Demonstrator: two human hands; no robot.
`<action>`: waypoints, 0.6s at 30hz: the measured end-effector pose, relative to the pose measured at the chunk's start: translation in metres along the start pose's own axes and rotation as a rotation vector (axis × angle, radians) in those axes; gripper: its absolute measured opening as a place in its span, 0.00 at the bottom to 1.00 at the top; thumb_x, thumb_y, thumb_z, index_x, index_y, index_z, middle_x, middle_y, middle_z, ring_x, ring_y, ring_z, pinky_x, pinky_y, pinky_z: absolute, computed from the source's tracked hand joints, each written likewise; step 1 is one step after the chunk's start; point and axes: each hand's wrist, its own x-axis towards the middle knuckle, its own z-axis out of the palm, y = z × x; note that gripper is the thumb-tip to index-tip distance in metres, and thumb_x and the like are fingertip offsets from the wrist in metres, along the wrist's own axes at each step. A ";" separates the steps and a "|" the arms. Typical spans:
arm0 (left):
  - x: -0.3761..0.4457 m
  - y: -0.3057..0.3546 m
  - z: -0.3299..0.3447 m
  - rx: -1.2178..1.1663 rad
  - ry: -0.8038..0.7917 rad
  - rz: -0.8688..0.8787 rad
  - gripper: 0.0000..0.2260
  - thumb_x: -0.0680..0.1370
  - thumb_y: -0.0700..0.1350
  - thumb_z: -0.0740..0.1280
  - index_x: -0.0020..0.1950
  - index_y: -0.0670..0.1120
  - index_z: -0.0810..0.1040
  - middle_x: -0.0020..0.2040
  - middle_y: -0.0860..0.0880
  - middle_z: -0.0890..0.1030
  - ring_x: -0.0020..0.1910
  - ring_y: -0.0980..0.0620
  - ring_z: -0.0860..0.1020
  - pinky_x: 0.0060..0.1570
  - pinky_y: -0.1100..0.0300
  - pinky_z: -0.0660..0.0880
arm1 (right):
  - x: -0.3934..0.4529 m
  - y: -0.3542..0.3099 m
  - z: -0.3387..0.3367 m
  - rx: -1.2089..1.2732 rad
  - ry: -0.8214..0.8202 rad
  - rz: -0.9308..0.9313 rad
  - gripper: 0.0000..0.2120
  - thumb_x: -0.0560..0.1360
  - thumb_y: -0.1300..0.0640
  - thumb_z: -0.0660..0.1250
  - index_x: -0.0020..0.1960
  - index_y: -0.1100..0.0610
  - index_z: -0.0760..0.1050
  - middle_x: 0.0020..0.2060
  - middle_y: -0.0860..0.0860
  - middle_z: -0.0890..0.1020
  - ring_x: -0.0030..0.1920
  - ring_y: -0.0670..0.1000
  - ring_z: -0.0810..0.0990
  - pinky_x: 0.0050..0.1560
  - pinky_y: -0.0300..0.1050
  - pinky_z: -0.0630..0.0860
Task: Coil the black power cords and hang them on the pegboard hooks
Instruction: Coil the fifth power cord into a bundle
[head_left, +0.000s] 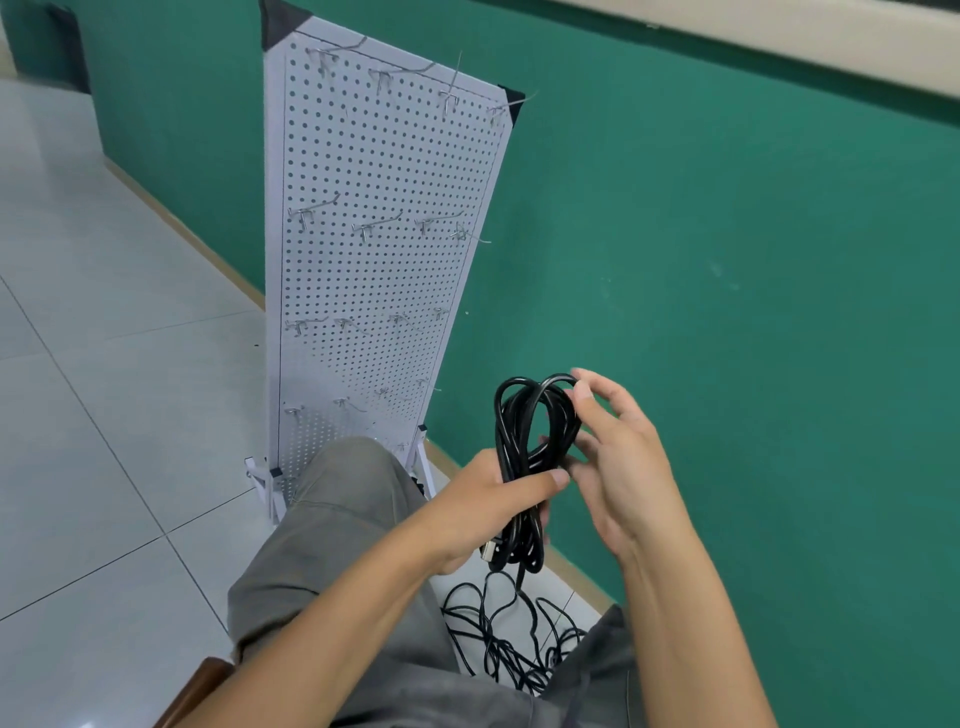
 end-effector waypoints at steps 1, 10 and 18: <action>0.000 0.000 0.000 0.010 0.000 -0.020 0.15 0.78 0.48 0.71 0.51 0.35 0.78 0.33 0.44 0.77 0.35 0.45 0.74 0.51 0.27 0.75 | 0.000 0.001 -0.003 -0.028 -0.014 0.013 0.11 0.83 0.53 0.65 0.62 0.56 0.78 0.52 0.55 0.85 0.47 0.49 0.83 0.49 0.49 0.80; 0.000 0.002 -0.005 0.139 -0.136 -0.077 0.11 0.81 0.46 0.70 0.38 0.49 0.78 0.35 0.43 0.78 0.33 0.46 0.77 0.45 0.46 0.75 | 0.005 -0.004 -0.019 -0.386 -0.124 0.019 0.29 0.64 0.31 0.76 0.52 0.52 0.82 0.49 0.52 0.87 0.49 0.54 0.84 0.65 0.61 0.77; -0.002 0.003 -0.007 0.168 -0.212 -0.117 0.05 0.82 0.45 0.70 0.48 0.46 0.76 0.36 0.47 0.78 0.34 0.50 0.78 0.43 0.52 0.77 | 0.009 -0.004 -0.026 -0.187 -0.225 0.147 0.26 0.66 0.45 0.76 0.55 0.63 0.82 0.40 0.54 0.83 0.38 0.53 0.79 0.50 0.53 0.79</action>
